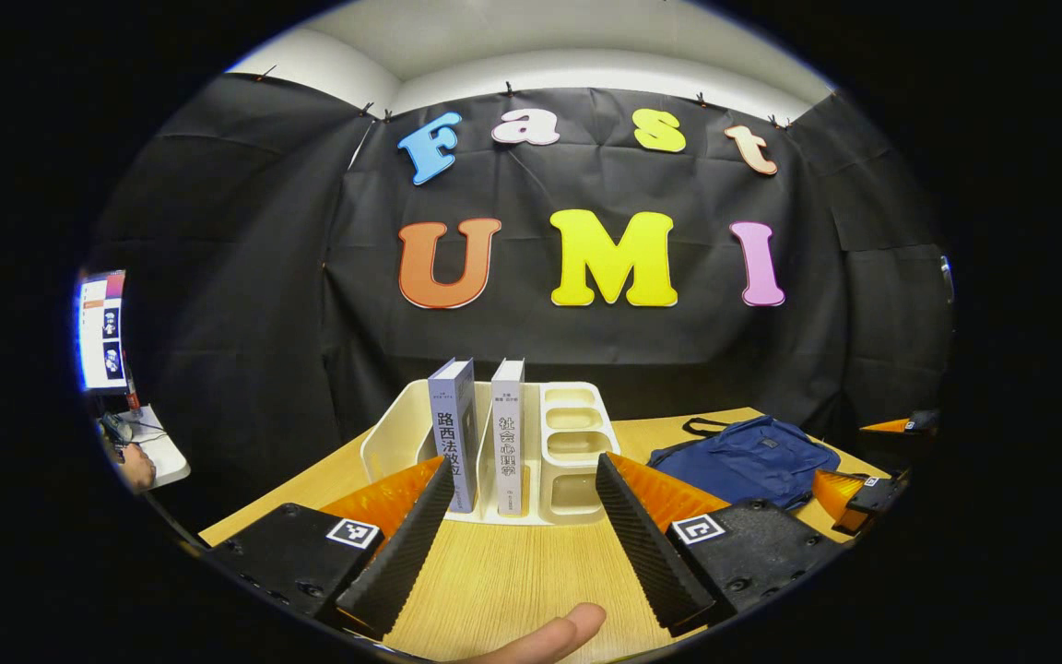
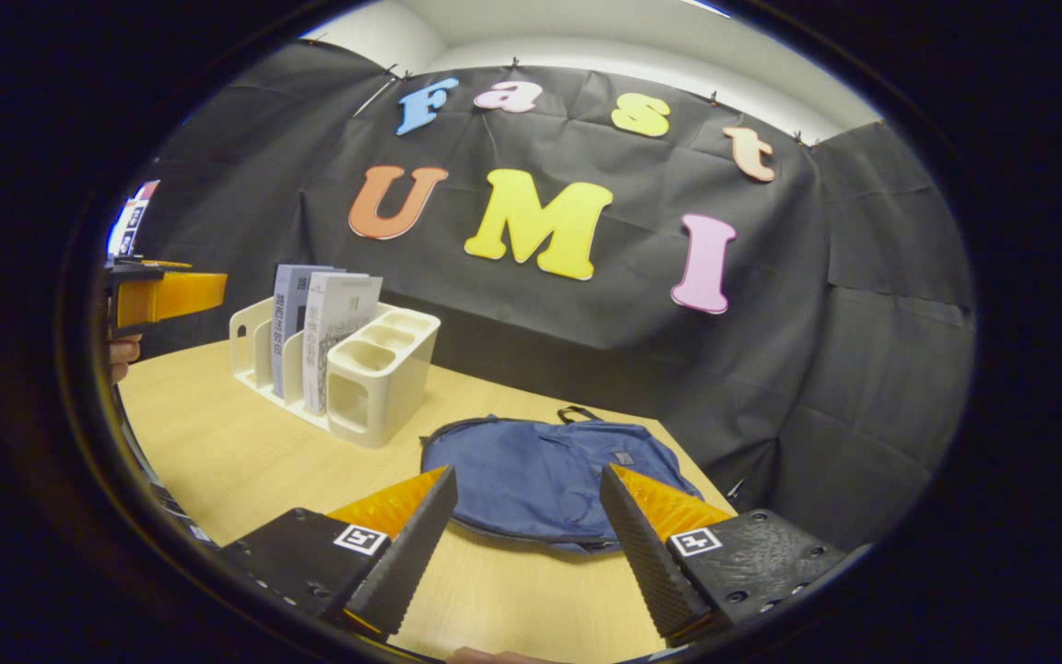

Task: Open the schoolbag, grab two books from the bookshelf and put them into the schoolbag.

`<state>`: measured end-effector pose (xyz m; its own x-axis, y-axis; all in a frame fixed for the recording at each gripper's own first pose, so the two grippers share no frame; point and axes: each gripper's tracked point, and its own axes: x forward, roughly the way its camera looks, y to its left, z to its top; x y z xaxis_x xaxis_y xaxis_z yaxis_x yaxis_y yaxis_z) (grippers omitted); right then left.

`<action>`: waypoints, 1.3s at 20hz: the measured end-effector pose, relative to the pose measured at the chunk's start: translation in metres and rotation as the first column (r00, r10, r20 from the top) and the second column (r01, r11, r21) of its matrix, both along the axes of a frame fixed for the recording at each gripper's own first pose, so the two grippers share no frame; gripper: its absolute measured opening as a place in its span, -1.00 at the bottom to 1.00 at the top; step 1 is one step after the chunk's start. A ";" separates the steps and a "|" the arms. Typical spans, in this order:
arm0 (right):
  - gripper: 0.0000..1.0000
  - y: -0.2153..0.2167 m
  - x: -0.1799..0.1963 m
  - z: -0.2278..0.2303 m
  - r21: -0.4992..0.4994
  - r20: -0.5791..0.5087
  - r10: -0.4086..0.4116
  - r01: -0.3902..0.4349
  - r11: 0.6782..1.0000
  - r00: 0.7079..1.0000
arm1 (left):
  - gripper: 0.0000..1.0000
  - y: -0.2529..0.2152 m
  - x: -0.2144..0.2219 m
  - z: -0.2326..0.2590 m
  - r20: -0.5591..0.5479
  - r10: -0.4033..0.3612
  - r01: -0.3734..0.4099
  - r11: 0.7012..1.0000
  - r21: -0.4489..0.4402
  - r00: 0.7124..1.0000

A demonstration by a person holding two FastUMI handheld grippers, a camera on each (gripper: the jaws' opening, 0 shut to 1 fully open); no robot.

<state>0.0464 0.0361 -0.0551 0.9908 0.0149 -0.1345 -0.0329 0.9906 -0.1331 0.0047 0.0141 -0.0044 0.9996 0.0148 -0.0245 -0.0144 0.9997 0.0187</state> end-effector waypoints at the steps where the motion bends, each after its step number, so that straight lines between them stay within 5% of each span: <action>1: 0.90 0.008 0.006 -0.004 -0.017 -0.008 0.013 -0.013 1.000 1.000 | 0.98 -0.001 0.001 0.000 -0.004 0.001 -0.001 1.000 0.000 1.000; 10: 0.89 0.063 0.075 -0.067 -0.286 -0.130 0.020 -0.056 0.957 0.991 | 0.98 0.006 0.000 0.002 0.006 0.003 -0.003 1.000 0.020 1.000; 15: 0.90 0.078 0.097 -0.104 -0.485 -0.214 -0.004 -0.102 0.868 0.977 | 0.98 0.017 0.005 0.000 0.000 0.025 -0.025 1.000 0.009 1.000; 23: 0.86 0.066 0.142 -0.105 -0.711 -0.130 -0.116 -0.012 0.703 0.985 | 0.97 0.031 0.001 0.006 0.007 0.070 -0.070 0.998 -0.006 0.998; 26: 0.82 0.062 0.147 -0.088 -0.681 -0.097 -0.132 0.031 0.731 0.986 | 0.98 0.026 -0.002 0.012 0.029 0.055 -0.055 0.998 -0.007 0.998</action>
